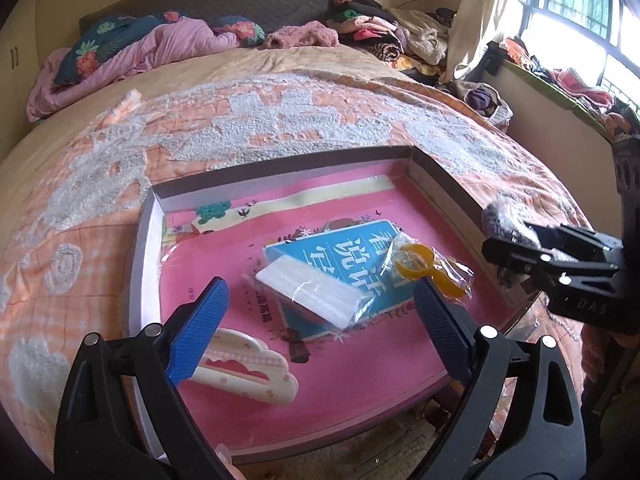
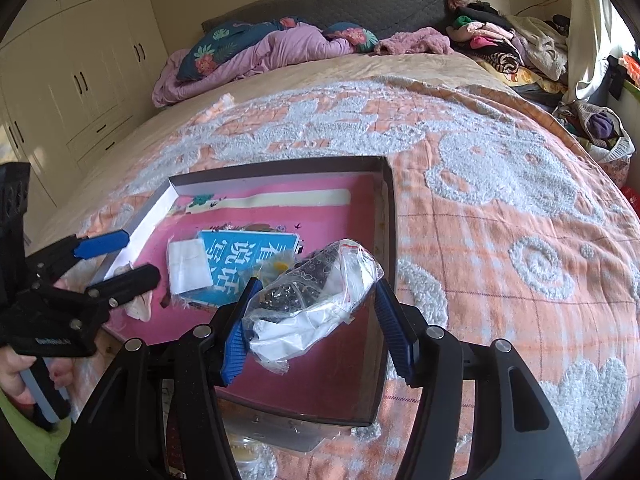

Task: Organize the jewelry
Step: 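Carry both bags over the box and release them onto the pink book, then withdraw both open tools from the box back toward the remaining items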

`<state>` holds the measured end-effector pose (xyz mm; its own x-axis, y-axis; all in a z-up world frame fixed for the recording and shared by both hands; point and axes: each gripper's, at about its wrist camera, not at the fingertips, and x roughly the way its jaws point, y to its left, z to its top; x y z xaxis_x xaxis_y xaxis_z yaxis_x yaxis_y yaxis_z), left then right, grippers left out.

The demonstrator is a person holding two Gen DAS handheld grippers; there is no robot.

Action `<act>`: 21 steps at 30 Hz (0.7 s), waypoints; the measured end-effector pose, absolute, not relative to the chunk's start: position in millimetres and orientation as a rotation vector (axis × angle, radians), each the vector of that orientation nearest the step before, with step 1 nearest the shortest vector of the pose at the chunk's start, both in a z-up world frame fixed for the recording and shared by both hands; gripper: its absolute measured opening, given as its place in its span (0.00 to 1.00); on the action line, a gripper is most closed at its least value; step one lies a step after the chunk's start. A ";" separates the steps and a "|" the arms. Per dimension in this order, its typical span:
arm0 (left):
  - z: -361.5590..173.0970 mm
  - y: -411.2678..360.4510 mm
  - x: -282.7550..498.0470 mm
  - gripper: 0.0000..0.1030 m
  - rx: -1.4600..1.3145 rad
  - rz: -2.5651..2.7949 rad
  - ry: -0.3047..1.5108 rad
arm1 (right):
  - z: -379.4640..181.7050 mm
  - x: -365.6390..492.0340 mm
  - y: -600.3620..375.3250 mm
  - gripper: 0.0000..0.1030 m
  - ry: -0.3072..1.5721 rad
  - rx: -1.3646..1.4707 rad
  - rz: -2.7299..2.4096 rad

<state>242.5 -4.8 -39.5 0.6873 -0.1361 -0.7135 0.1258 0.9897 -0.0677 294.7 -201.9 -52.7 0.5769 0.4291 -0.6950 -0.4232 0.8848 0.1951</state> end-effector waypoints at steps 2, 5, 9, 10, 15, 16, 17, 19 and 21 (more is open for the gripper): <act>-37.2 -2.8 241.3 0.84 -0.018 -0.143 0.793 | -53.8 295.2 -201.5 0.57 0.819 0.008 0.497; -33.3 0.3 239.0 0.84 -0.027 -0.139 0.785 | -54.1 295.2 -202.9 0.57 0.819 0.017 0.494; -28.2 2.7 236.2 0.84 -0.033 -0.138 0.772 | -50.0 292.1 -206.7 0.63 0.797 0.038 0.495; -26.6 3.3 235.3 0.84 -0.033 -0.137 0.767 | -47.6 290.6 -208.1 0.64 0.786 0.041 0.497; -19.1 6.2 229.6 0.84 -0.042 -0.133 0.748 | -38.2 283.1 -214.0 0.70 0.751 0.061 0.490; -17.5 6.9 228.2 0.84 -0.044 -0.131 0.744 | -36.5 281.5 -215.9 0.72 0.746 0.069 0.489; -16.3 7.7 226.8 0.84 -0.046 -0.131 0.740 | -35.4 280.2 -217.3 0.74 0.742 0.075 0.488; -13.7 8.2 224.3 0.87 -0.049 -0.128 0.734 | -32.6 276.8 -220.2 0.77 0.732 0.089 0.490; -9.6 10.0 221.0 0.90 -0.052 -0.120 0.724 | -28.9 272.8 -223.2 0.78 0.722 0.098 0.491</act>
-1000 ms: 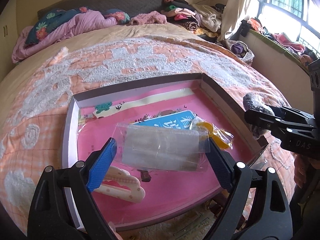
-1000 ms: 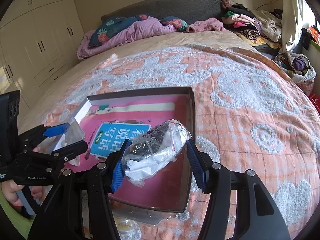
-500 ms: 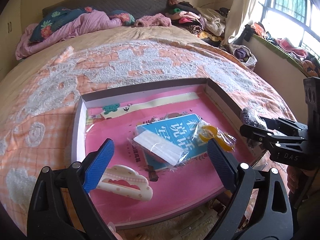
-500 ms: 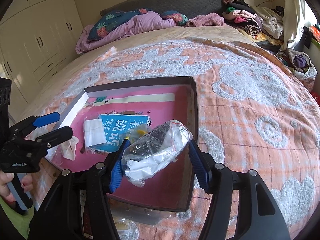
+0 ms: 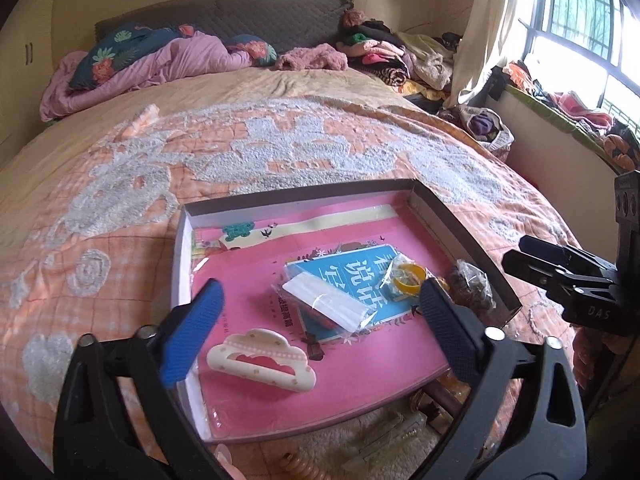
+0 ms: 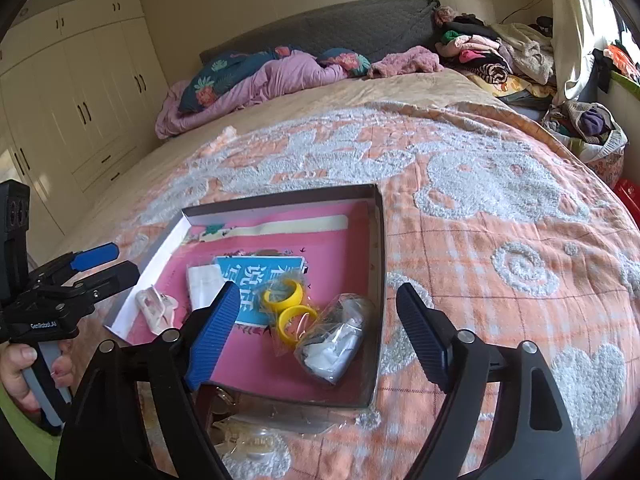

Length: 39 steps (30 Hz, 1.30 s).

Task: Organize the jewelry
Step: 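Withdraw both open tools from the box back toward the remaining items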

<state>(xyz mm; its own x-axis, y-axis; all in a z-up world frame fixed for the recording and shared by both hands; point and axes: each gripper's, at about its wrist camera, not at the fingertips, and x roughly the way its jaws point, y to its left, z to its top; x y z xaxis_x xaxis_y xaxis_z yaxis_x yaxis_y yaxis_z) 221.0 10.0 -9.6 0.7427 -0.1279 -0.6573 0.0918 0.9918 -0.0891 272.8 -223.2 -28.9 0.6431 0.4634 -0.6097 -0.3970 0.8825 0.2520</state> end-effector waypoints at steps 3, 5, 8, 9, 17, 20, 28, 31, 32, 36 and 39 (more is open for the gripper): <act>-3.6 12.2 214.9 0.90 -0.057 -0.118 0.709 | -22.5 267.0 -226.0 0.80 0.706 0.111 0.491; 1.4 13.3 210.6 0.91 -0.059 -0.116 0.694 | -17.7 263.1 -227.6 0.81 0.694 0.120 0.496; 6.4 14.6 206.7 0.91 -0.062 -0.113 0.681 | -10.5 256.9 -228.9 0.82 0.676 0.126 0.498; 8.1 15.3 204.9 0.91 -0.066 -0.112 0.676 | -8.4 255.0 -228.9 0.82 0.671 0.128 0.500; 19.4 21.9 190.3 0.91 -0.093 -0.107 0.652 | 7.6 236.7 -231.1 0.83 0.636 0.141 0.510; 22.9 23.6 186.2 0.91 -0.099 -0.104 0.643 | 11.6 229.0 -231.3 0.83 0.627 0.144 0.512; 33.1 27.4 173.4 0.91 -0.113 -0.102 0.619 | 23.1 208.4 -232.7 0.83 0.606 0.152 0.540; 36.3 28.9 167.1 0.91 -0.117 -0.100 0.609 | 27.3 200.9 -233.4 0.83 0.596 0.155 0.551; 37.0 29.2 165.7 0.91 -0.118 -0.097 0.607 | 28.3 198.2 -233.3 0.84 0.594 0.155 0.554; 39.0 30.4 159.0 0.91 -0.121 -0.098 0.603 | 31.4 188.5 -233.9 0.84 0.590 0.157 0.564; 39.0 30.2 153.7 0.91 -0.117 -0.097 0.604 | 33.5 181.9 -233.7 0.84 0.589 0.155 0.576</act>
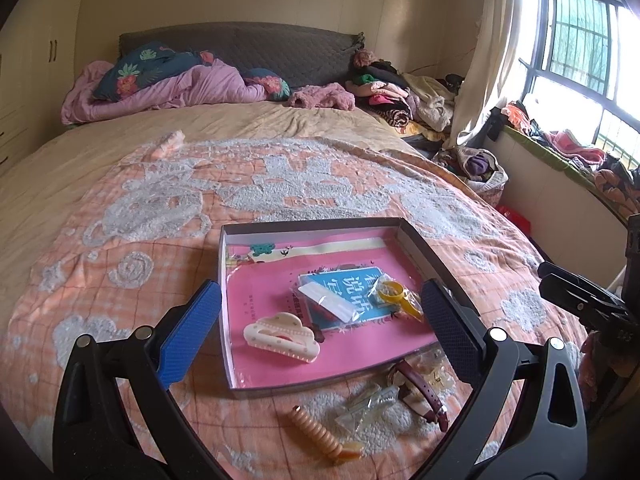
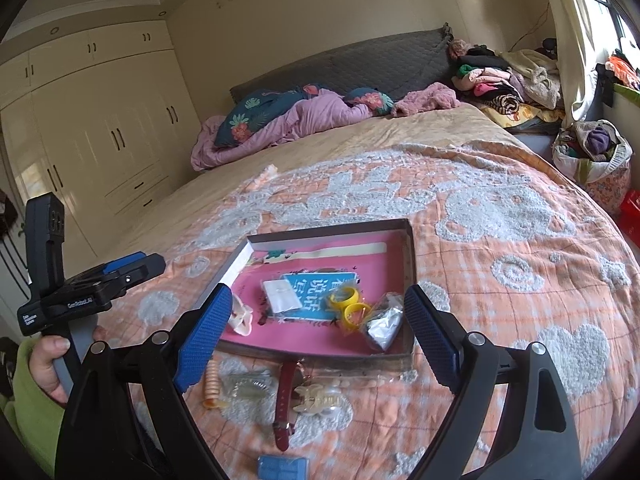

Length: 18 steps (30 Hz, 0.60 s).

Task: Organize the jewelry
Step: 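Withdraw both open tools from the box back toward the remaining items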

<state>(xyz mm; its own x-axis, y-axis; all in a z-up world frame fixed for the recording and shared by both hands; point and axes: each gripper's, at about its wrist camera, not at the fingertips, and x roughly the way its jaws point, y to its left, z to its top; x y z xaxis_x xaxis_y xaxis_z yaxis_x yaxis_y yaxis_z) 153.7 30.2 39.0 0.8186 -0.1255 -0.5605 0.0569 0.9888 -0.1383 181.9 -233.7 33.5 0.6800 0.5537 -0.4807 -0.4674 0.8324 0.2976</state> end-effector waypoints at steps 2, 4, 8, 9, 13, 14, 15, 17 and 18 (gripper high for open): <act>40.1 31.0 150.3 0.91 -0.117 -0.093 0.601 | 34.9 177.3 -233.3 0.84 0.587 0.152 0.581; 40.3 32.3 146.2 0.91 -0.119 -0.091 0.601 | 35.4 172.7 -232.6 0.84 0.587 0.151 0.587; 38.7 33.1 138.9 0.91 -0.113 -0.083 0.606 | 34.5 165.1 -230.7 0.85 0.595 0.146 0.594; 38.2 33.7 137.7 0.91 -0.115 -0.083 0.607 | 34.3 164.1 -230.2 0.85 0.598 0.146 0.596; 36.8 34.8 130.9 0.91 -0.114 -0.073 0.611 | 32.4 158.5 -229.4 0.85 0.609 0.151 0.606; 36.5 34.9 129.2 0.91 -0.114 -0.072 0.611 | 31.3 156.7 -228.8 0.85 0.613 0.150 0.609; 35.9 34.8 127.1 0.91 -0.113 -0.071 0.613 | 30.3 154.8 -228.0 0.85 0.617 0.147 0.610; 35.5 34.4 124.6 0.91 -0.110 -0.069 0.615 | 29.1 152.2 -226.9 0.85 0.622 0.144 0.614; 35.0 33.8 123.2 0.91 -0.105 -0.069 0.617 | 28.5 150.3 -225.9 0.85 0.624 0.141 0.617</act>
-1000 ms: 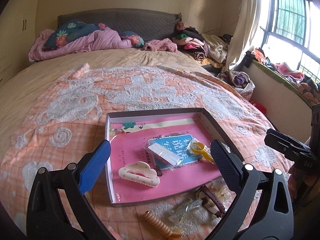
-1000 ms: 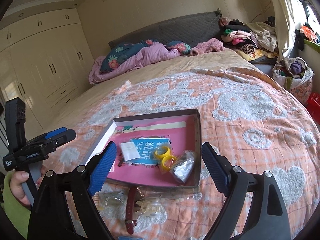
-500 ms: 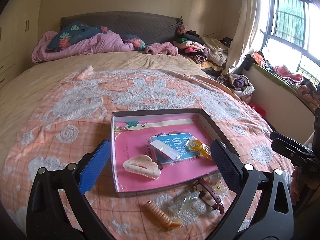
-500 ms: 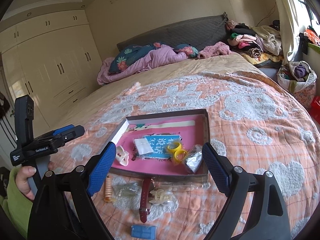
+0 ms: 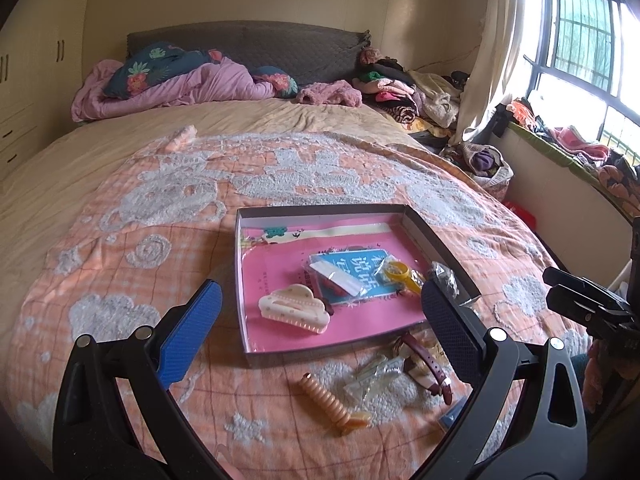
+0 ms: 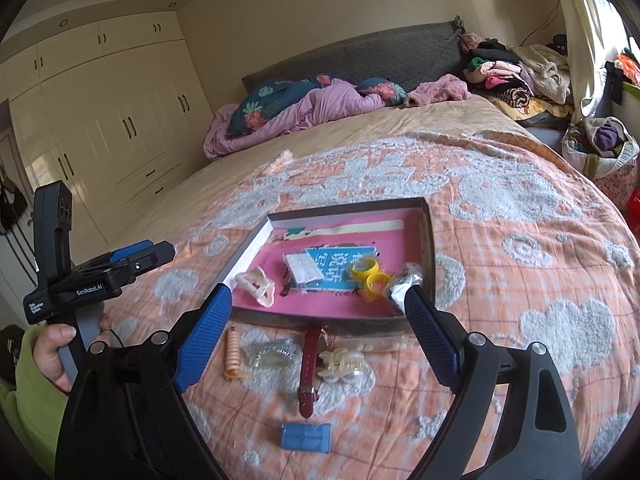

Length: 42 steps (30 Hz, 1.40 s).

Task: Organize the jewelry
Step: 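Withdraw both open tools from the box back toward the remaining items, then grasp the blue plastic case with the right tool while the left tool reaches the clear bag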

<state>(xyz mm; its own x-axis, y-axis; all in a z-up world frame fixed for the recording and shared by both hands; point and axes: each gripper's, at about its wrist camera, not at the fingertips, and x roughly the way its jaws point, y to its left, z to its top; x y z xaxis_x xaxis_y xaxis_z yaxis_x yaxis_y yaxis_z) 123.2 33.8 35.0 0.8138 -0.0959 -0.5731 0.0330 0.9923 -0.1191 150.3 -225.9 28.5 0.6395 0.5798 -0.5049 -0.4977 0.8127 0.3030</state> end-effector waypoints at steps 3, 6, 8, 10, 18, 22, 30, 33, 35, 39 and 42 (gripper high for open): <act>33.5 33.7 120.2 0.91 -0.098 -0.065 0.623 | 27.1 145.6 -223.7 0.85 0.628 0.131 0.621; 30.1 32.9 114.9 0.91 -0.087 -0.060 0.633 | 26.2 142.1 -222.0 0.85 0.634 0.117 0.615; 27.4 32.4 111.5 0.91 -0.083 -0.058 0.641 | 24.8 138.8 -220.6 0.85 0.637 0.107 0.614; 25.2 30.9 108.4 0.91 -0.075 -0.058 0.648 | 23.0 136.7 -219.5 0.85 0.641 0.099 0.612; 15.8 26.4 100.6 0.91 -0.053 -0.060 0.676 | 13.7 129.2 -217.1 0.85 0.670 0.084 0.613; 11.0 22.6 99.9 0.91 -0.039 -0.067 0.690 | 7.4 125.8 -213.9 0.85 0.687 0.072 0.614; 2.1 18.5 99.2 0.91 -0.024 -0.074 0.713 | -2.2 120.6 -210.2 0.85 0.716 0.051 0.617; -1.8 17.4 98.9 0.91 -0.015 -0.073 0.722 | -9.7 119.0 -209.6 0.85 0.735 0.043 0.609; -4.1 17.5 99.2 0.91 -0.014 -0.075 0.729 | -15.7 117.4 -206.8 0.85 0.746 0.026 0.602; -9.4 15.8 97.3 0.91 0.005 -0.076 0.741 | -27.3 113.3 -201.0 0.85 0.763 -0.012 0.596; -13.9 14.7 95.9 0.91 0.019 -0.078 0.749 | -39.7 111.4 -195.9 0.85 0.796 -0.019 0.600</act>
